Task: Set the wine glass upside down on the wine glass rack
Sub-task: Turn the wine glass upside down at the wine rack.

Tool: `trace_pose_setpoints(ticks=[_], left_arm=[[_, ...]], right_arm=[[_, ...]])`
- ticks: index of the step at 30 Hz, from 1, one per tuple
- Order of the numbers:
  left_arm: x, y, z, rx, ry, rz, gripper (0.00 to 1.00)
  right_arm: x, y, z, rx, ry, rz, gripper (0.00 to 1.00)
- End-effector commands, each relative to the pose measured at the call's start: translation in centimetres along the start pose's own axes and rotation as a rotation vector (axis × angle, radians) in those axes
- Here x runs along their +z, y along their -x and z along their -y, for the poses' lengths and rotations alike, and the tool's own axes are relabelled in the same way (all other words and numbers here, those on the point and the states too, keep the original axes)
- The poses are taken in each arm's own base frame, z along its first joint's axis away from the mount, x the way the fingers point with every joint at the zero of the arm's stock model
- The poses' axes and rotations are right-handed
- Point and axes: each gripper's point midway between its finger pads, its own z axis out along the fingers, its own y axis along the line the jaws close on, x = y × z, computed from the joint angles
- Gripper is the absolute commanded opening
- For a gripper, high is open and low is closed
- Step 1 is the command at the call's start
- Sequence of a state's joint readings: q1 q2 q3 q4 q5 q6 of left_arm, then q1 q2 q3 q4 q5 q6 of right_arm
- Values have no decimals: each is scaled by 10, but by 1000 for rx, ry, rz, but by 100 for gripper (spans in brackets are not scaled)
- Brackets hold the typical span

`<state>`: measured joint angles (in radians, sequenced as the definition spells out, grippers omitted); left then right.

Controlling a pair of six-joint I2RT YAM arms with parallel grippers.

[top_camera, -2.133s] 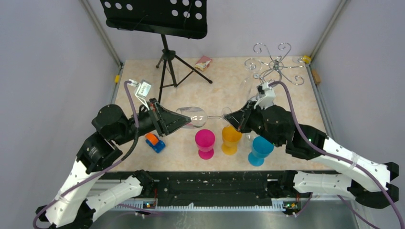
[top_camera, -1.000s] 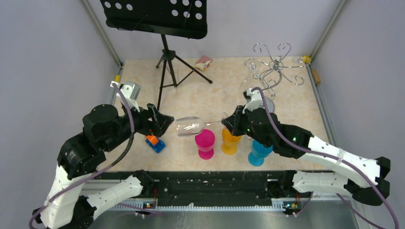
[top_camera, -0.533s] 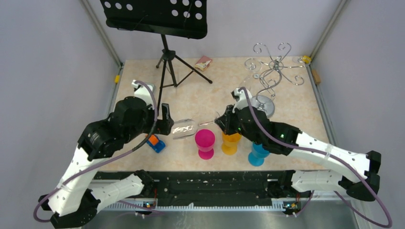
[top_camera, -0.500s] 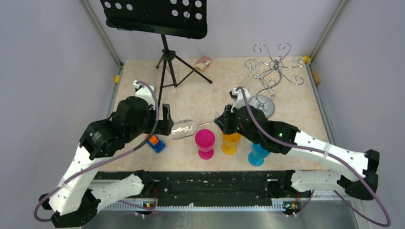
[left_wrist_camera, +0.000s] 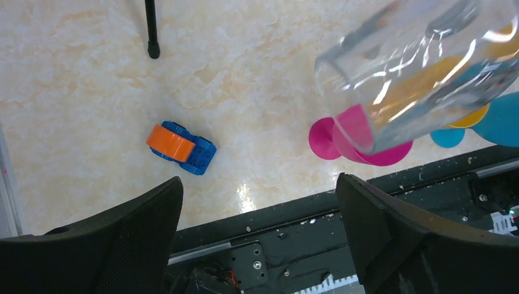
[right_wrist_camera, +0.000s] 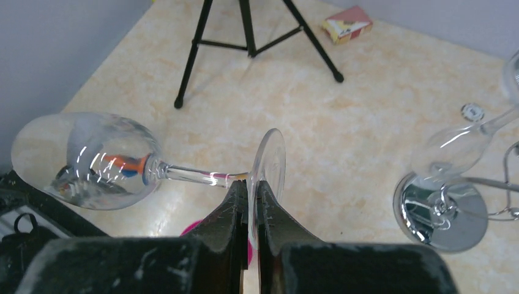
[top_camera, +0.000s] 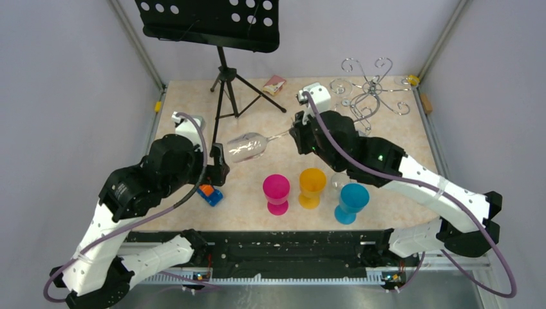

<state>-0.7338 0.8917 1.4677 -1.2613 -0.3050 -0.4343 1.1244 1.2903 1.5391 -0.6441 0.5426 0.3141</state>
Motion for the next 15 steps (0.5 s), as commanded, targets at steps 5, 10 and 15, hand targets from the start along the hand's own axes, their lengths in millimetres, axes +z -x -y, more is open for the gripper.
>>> trace_pose_setpoints(ticks=[5,10,15], left_arm=[[-20,12,24,-20,-147,22,99],[-20,15,45,-52,-241,1,99],[-22,24,66,-76,-328,-4,99]], right_arm=[[-13,57,19,-167,-63,169,0],[-14,57,28,-335,-76,197,0],[-18,63,41,-522,-127,208,0]])
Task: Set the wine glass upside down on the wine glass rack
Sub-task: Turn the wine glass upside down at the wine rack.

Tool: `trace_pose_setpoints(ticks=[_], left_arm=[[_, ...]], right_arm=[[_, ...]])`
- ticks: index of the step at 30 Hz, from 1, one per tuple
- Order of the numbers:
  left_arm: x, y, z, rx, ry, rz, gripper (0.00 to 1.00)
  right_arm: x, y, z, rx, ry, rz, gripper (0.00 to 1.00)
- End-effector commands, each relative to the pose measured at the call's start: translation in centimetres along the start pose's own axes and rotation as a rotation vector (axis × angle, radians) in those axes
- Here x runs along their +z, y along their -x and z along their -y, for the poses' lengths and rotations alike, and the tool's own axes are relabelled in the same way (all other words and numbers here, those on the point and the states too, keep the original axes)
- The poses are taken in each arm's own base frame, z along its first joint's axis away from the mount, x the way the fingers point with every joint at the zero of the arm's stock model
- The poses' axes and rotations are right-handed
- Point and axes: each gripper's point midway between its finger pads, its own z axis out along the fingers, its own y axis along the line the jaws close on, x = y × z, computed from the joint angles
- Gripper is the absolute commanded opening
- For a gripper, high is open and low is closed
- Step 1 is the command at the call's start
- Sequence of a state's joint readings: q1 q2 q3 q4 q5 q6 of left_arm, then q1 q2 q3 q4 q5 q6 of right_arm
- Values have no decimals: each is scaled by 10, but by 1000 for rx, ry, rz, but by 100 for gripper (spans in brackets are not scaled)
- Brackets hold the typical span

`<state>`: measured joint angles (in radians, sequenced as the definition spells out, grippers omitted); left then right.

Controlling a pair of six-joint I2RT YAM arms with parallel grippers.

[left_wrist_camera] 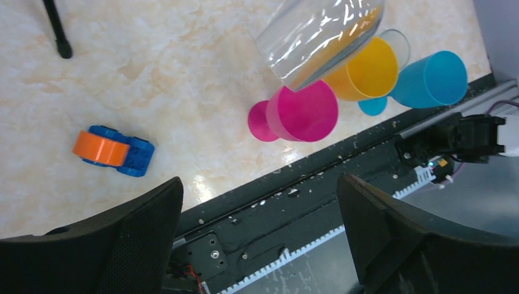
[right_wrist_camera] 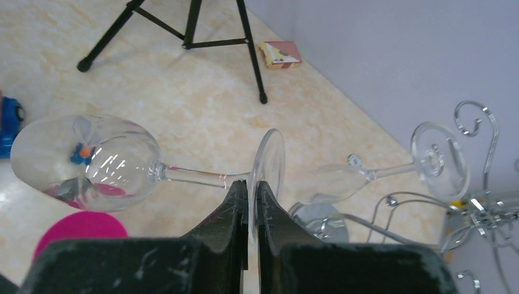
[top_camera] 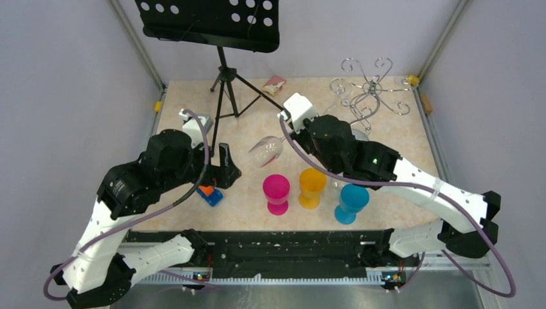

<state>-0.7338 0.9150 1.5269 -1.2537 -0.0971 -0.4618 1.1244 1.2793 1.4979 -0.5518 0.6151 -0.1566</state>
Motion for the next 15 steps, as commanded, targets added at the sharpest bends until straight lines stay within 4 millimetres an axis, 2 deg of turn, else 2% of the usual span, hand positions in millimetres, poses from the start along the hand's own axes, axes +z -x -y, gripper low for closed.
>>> trace_pose_setpoints(ticks=[1,6,10,15], left_arm=[[-3,23,30,-32,-127,50,99],[-3,29,33,-27,-128,52,99],[-2,33,32,-39,-113,57,99],[-3,41,31,-65,-89,64,99]], right_arm=[[-19,39,40,-113,-100,132,0],[-26,44,47,-258,-142,132,0],[-33,43,35,-447,-166,163,0],[-44,42,23,-741,-326,240,0]])
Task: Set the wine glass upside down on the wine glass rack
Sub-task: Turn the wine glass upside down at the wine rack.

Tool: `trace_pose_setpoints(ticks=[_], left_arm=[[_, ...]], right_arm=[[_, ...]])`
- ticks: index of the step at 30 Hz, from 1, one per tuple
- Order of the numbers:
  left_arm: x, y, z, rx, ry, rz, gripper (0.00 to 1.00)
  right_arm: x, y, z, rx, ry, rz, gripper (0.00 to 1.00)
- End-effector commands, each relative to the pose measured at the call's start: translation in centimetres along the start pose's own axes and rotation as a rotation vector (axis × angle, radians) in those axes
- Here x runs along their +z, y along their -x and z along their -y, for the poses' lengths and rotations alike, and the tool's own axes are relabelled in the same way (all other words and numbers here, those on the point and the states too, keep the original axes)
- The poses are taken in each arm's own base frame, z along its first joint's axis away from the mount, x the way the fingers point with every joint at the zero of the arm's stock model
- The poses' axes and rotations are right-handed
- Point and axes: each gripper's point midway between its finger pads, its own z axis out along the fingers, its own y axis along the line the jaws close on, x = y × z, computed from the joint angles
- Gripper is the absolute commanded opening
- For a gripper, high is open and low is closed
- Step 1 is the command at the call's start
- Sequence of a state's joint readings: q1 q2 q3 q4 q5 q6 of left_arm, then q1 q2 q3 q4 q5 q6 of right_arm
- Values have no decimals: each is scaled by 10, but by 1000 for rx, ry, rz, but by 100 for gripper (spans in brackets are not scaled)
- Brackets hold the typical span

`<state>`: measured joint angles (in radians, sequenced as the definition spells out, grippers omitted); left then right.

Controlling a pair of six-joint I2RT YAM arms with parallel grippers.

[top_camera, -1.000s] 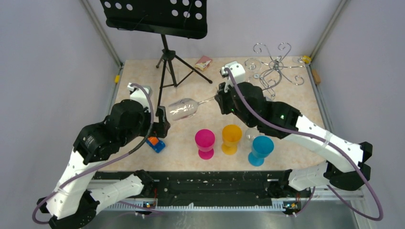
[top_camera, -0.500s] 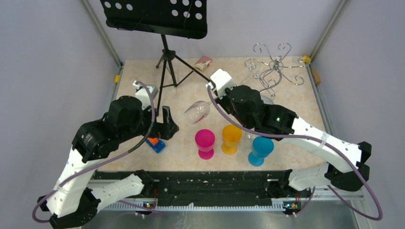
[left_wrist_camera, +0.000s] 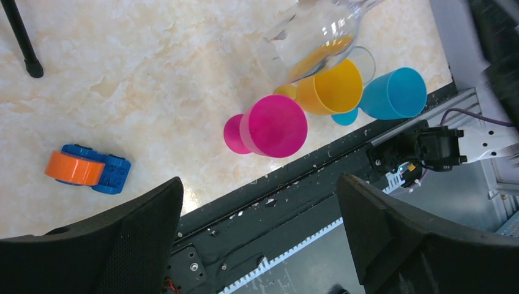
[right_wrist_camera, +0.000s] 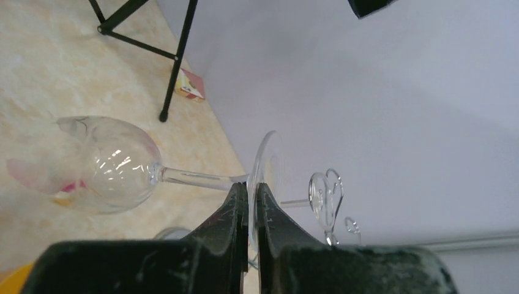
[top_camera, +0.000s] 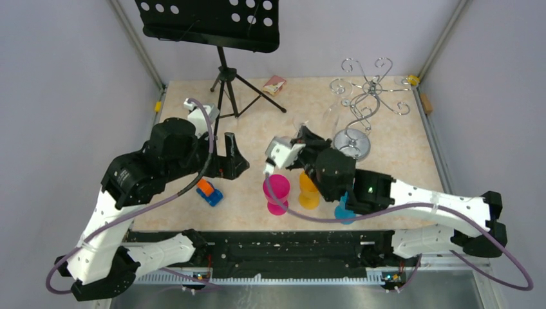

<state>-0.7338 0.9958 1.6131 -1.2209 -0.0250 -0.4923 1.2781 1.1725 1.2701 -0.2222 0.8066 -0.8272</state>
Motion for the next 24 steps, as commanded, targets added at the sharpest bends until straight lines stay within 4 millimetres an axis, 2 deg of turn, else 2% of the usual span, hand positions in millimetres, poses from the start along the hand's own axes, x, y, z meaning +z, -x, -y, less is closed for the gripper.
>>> trace_pose_setpoints(ticks=[1,7,10,14,18,21,24], left_arm=[[-7,21,6,-33,-8,66,99],[-9,34,9,-69,-7,92,99],[-9,48,18,-105,-51,125,99],[-10,70,40,-180,-198,153,99],[-11,84,70,-255,-452,136,95],[-14,87,87,-257,-574,109,92],[-13,85,95,-263,-626,66,90]], right_arm=[[-14,17,28,-225,-207,48,0],[-21,28,29,-222,-246,59,0],[-26,35,25,-232,-254,73,0],[-34,42,5,-296,-223,98,0],[-42,43,-19,-381,-194,98,0],[-49,46,-25,-387,-202,99,0],[-52,47,-27,-419,-222,76,0]])
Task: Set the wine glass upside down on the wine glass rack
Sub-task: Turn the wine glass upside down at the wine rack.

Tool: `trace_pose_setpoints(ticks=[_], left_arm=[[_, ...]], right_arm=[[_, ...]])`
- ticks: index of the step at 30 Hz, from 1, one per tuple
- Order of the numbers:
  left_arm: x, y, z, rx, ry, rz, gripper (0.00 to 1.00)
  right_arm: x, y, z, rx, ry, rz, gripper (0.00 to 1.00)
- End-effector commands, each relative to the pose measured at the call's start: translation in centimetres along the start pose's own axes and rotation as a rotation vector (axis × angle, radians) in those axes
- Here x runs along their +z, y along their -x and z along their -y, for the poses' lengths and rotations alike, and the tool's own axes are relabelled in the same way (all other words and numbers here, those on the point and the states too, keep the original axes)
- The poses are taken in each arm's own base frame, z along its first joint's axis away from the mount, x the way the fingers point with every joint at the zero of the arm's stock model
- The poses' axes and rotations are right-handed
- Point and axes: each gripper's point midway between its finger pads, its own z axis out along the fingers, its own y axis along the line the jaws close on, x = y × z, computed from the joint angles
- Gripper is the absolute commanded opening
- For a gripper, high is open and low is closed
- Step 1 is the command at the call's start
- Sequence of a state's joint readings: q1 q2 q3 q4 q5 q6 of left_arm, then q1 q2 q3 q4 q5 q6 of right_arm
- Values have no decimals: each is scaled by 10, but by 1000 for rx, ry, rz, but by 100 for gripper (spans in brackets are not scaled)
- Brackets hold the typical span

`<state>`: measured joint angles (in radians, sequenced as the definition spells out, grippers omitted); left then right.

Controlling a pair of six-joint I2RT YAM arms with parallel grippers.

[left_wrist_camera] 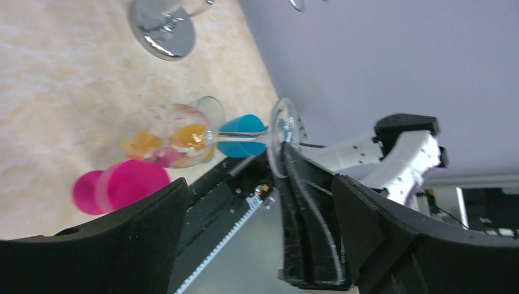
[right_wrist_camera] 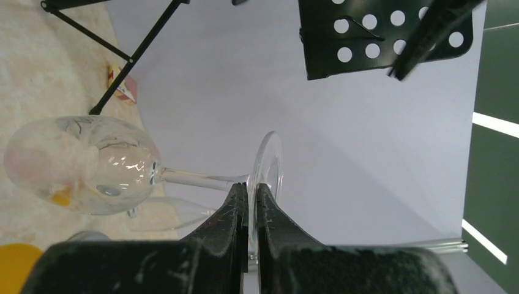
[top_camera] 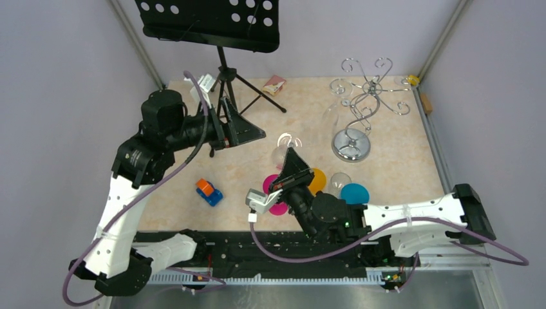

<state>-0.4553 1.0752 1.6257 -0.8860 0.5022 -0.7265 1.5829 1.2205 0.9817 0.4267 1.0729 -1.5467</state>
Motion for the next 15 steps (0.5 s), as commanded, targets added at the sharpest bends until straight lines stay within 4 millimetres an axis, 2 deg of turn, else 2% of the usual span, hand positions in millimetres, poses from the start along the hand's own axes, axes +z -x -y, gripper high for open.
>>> trace_pose_setpoints(ticks=[1,4,9,15], left_arm=[[-3,0,47,15,-252,-62,89],[-2,-7,49,12,-292,-98,85],[4,-12,35,-11,-243,-107,84],[12,-21,33,-58,-283,-158,79]], right_arm=[[-8,-2,19,18,-71,-53,0],[-7,2,17,9,-83,-55,0],[-10,12,20,27,-107,-39,0],[-12,22,14,11,-94,-17,0]])
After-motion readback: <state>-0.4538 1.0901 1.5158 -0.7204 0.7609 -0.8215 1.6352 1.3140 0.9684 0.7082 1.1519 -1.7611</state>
